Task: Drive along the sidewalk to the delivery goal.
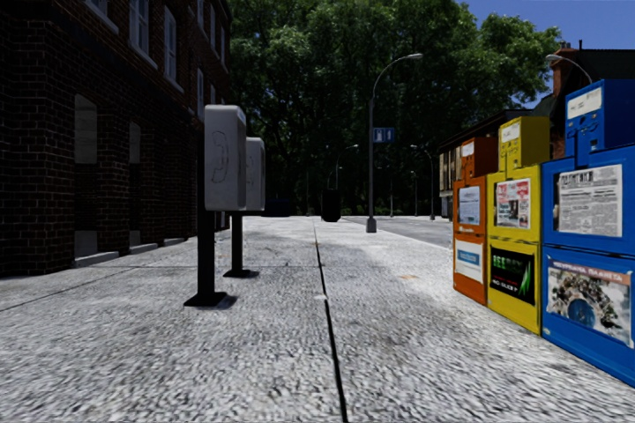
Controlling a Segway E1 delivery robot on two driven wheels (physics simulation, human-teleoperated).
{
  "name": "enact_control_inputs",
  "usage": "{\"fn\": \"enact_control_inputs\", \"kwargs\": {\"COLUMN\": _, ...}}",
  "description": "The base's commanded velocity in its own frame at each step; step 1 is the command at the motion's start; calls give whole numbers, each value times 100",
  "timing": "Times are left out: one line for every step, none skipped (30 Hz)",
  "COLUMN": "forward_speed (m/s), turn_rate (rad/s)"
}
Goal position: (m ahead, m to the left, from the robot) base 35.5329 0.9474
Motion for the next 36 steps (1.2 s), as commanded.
{"fn": "enact_control_inputs", "kwargs": {"forward_speed": 200, "turn_rate": -69}}
{"fn": "enact_control_inputs", "kwargs": {"forward_speed": 200, "turn_rate": -71}}
{"fn": "enact_control_inputs", "kwargs": {"forward_speed": 200, "turn_rate": -24}}
{"fn": "enact_control_inputs", "kwargs": {"forward_speed": 200, "turn_rate": 0}}
{"fn": "enact_control_inputs", "kwargs": {"forward_speed": 200, "turn_rate": 0}}
{"fn": "enact_control_inputs", "kwargs": {"forward_speed": 200, "turn_rate": 0}}
{"fn": "enact_control_inputs", "kwargs": {"forward_speed": 200, "turn_rate": 0}}
{"fn": "enact_control_inputs", "kwargs": {"forward_speed": 200, "turn_rate": 0}}
{"fn": "enact_control_inputs", "kwargs": {"forward_speed": 200, "turn_rate": 0}}
{"fn": "enact_control_inputs", "kwargs": {"forward_speed": 200, "turn_rate": 0}}
{"fn": "enact_control_inputs", "kwargs": {"forward_speed": 200, "turn_rate": 0}}
{"fn": "enact_control_inputs", "kwargs": {"forward_speed": 200, "turn_rate": 0}}
{"fn": "enact_control_inputs", "kwargs": {"forward_speed": 200, "turn_rate": 0}}
{"fn": "enact_control_inputs", "kwargs": {"forward_speed": 200, "turn_rate": 0}}
{"fn": "enact_control_inputs", "kwargs": {"forward_speed": 200, "turn_rate": -37}}
{"fn": "enact_control_inputs", "kwargs": {"forward_speed": 200, "turn_rate": -89}}
{"fn": "enact_control_inputs", "kwargs": {"forward_speed": 200, "turn_rate": -100}}
{"fn": "enact_control_inputs", "kwargs": {"forward_speed": 200, "turn_rate": -100}}
{"fn": "enact_control_inputs", "kwargs": {"forward_speed": 200, "turn_rate": -31}}
{"fn": "enact_control_inputs", "kwargs": {"forward_speed": 200, "turn_rate": -9}}
{"fn": "enact_control_inputs", "kwargs": {"forward_speed": 200, "turn_rate": -2}}
{"fn": "enact_control_inputs", "kwargs": {"forward_speed": 200, "turn_rate": 0}}
{"fn": "enact_control_inputs", "kwargs": {"forward_speed": 200, "turn_rate": 0}}
{"fn": "enact_control_inputs", "kwargs": {"forward_speed": 200, "turn_rate": -4}}
{"fn": "enact_control_inputs", "kwargs": {"forward_speed": 200, "turn_rate": -32}}
{"fn": "enact_control_inputs", "kwargs": {"forward_speed": 200, "turn_rate": -46}}
{"fn": "enact_control_inputs", "kwargs": {"forward_speed": 200, "turn_rate": -2}}
{"fn": "enact_control_inputs", "kwargs": {"forward_speed": 200, "turn_rate": 0}}
{"fn": "enact_control_inputs", "kwargs": {"forward_speed": 200, "turn_rate": 0}}
{"fn": "enact_control_inputs", "kwargs": {"forward_speed": 200, "turn_rate": 0}}
{"fn": "enact_control_inputs", "kwargs": {"forward_speed": 200, "turn_rate": 0}}
{"fn": "enact_control_inputs", "kwargs": {"forward_speed": 200, "turn_rate": 0}}
{"fn": "enact_control_inputs", "kwargs": {"forward_speed": 200, "turn_rate": 0}}
{"fn": "enact_control_inputs", "kwargs": {"forward_speed": 200, "turn_rate": 0}}
{"fn": "enact_control_inputs", "kwargs": {"forward_speed": 200, "turn_rate": 0}}
{"fn": "enact_control_inputs", "kwargs": {"forward_speed": 200, "turn_rate": 0}}
